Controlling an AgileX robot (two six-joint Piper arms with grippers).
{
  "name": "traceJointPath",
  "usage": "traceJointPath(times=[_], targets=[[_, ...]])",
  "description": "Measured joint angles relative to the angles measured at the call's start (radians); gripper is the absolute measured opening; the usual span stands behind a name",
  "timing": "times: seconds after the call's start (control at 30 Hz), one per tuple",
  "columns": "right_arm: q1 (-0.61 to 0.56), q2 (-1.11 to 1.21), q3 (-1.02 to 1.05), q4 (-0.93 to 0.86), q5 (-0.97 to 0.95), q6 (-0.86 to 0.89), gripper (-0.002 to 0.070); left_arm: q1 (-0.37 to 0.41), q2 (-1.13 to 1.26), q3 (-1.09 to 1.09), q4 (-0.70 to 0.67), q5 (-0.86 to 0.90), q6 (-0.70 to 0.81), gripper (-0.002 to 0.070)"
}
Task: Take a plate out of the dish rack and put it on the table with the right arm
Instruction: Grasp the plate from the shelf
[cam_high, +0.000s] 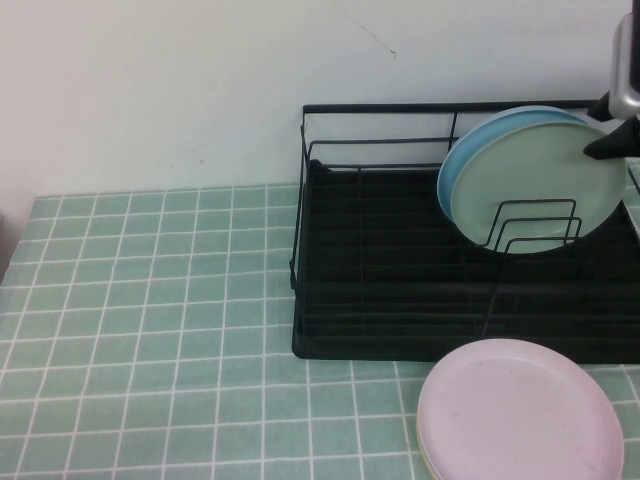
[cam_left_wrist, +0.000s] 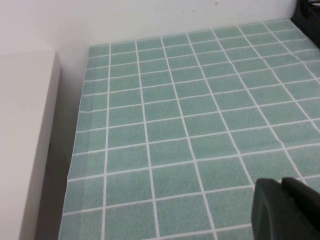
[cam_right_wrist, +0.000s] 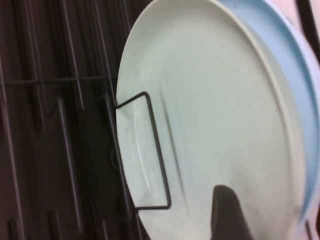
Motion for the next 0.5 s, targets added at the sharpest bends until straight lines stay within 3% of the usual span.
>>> traceJointPath(times=[0.5], targets=[[0.000,0.037,0.000,0.029,-0.017,-0.006,0.0348,0.000,0.000,0.000,0.000,0.000,0.000,-0.0003]])
